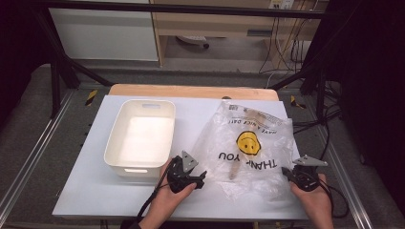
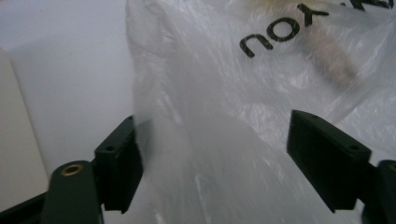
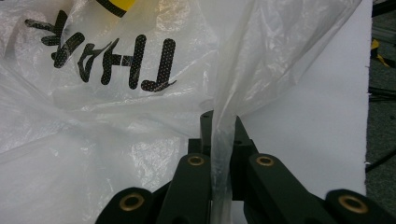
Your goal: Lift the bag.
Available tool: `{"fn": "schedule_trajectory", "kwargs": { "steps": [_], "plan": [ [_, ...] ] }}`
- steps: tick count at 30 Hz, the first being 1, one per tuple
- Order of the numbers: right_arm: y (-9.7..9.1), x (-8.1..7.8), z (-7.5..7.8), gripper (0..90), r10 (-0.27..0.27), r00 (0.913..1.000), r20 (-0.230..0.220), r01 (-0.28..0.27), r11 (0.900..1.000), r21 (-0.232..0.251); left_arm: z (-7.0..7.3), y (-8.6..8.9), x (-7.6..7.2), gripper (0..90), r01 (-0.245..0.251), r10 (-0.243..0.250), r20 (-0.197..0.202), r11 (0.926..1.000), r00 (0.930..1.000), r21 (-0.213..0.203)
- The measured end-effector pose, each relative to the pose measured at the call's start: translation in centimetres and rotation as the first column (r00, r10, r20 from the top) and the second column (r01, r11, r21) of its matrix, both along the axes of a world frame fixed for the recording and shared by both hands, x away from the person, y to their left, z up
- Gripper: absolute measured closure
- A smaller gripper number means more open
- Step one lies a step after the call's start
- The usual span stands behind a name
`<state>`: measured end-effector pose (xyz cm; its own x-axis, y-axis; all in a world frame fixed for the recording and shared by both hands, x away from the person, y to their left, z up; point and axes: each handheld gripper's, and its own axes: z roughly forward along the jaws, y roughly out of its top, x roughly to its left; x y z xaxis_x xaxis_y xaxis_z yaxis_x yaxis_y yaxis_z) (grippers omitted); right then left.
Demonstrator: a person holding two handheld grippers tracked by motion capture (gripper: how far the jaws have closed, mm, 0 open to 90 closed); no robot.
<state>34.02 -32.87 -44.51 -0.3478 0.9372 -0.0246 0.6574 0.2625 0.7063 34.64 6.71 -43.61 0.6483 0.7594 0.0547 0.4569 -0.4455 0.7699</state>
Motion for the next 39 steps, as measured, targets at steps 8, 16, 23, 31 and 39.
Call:
{"fn": "schedule_trajectory", "kwargs": {
  "steps": [8,16,23,31,39],
  "plan": [
    [0.6,-1.0,0.5,62.4,0.025,0.9993,-0.028,-0.023,0.9975,0.066,-1.3,0.6,0.1,57.0,0.038,-0.038,-0.047,0.9993,0.9982,0.0],
    [1.1,-2.1,0.8,18.3,0.008,0.9998,0.02,-0.009,0.9993,0.036,-2.2,0.7,0.1,67.6,0.045,-0.045,-0.039,0.999,0.9982,-0.002],
    [1.0,-3.5,0.2,9.0,0.034,0.9992,-0.021,-0.033,0.9993,0.017,-2.3,0.7,-0.1,74.7,0.067,-0.067,-0.026,0.9977,0.9974,-0.002],
    [1.3,-4.4,-0.9,16.6,0.067,0.9961,-0.058,-0.067,0.9977,-0.001,-2.3,0.9,0.0,82.5,0.079,-0.08,-0.034,0.9967,0.9962,-0.018],
    [2.0,-4.5,-0.6,53.8,0.133,0.9907,-0.027,-0.133,0.991,0.009,-2.3,0.8,-0.1,87.4,0.09,-0.09,-0.03,0.9958,0.9955,-0.014]
  ]
}}
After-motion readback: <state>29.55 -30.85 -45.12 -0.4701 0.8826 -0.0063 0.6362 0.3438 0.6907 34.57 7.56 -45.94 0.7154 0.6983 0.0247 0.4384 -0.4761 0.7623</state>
